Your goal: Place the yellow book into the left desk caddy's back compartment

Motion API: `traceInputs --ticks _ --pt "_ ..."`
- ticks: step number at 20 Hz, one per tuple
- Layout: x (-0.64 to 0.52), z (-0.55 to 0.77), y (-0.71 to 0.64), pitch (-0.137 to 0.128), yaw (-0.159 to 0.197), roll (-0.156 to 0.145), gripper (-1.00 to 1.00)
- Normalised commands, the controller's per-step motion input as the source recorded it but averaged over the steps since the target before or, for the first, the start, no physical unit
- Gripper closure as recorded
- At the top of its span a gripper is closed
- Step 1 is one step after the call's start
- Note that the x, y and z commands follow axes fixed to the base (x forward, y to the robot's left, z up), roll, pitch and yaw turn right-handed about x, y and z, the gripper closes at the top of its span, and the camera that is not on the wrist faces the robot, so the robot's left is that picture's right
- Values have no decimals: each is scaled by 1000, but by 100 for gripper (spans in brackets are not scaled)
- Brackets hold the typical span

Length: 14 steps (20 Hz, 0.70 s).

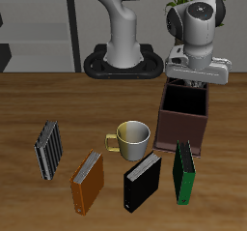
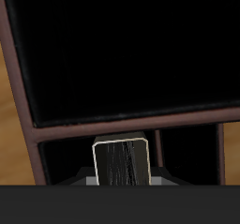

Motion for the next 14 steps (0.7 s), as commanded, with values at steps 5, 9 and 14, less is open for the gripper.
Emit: traceInputs --ticks 5,9,14 --pt "-66 -277 -43 48 16 -2 -100" --pt "67 -35 -383 16 11 -50 -100" --pt "-49 83 -343 -14 49 -60 -100"
